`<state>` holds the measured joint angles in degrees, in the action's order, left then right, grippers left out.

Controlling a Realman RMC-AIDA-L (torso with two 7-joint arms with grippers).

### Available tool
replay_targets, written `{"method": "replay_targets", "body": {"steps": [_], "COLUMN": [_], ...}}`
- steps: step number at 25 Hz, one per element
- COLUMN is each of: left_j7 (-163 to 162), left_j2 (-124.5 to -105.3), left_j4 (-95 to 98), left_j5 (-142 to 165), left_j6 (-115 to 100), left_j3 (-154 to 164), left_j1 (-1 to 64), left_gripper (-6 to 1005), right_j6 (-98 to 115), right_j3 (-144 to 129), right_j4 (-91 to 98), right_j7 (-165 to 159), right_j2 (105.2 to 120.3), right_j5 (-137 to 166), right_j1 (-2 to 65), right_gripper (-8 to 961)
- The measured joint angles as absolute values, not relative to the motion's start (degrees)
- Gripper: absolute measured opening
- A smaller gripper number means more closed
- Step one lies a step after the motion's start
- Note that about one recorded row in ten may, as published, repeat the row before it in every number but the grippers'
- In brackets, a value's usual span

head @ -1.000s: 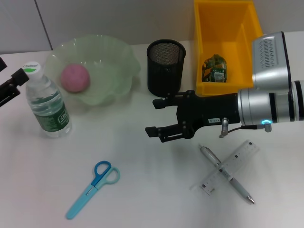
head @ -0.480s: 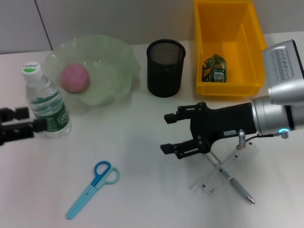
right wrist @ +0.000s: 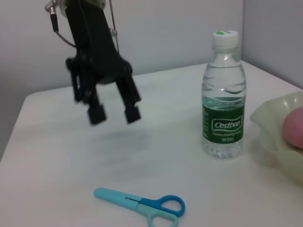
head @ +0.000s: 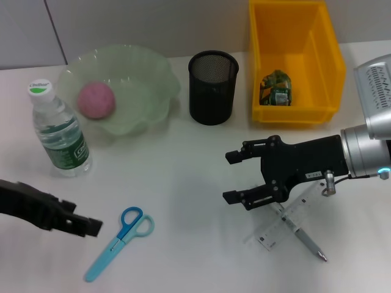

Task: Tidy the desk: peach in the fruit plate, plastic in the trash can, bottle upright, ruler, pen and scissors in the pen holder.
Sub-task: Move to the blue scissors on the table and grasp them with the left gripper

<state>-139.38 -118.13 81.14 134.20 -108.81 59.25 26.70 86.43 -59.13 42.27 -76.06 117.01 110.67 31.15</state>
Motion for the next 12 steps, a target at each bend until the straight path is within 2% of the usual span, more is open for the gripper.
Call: {"method": "replay_targets", "body": {"steps": [12], "left_j7": [-153.39], "left_j2": [-118.89], "left_j4": [78.95], "left_j5": [145.98], "left_j6": [-105.63], "left_j3": [75.38], "left_j1": [35.06], "left_gripper": [806], "right_j6": [86.22], "right_j3": [-58.88], "right_j4": [42.37], "right_j7": [-75.83], "right_j2": [116.67], "right_j5": [111.54], "right_j1": [31.04], "right_gripper": [814]}}
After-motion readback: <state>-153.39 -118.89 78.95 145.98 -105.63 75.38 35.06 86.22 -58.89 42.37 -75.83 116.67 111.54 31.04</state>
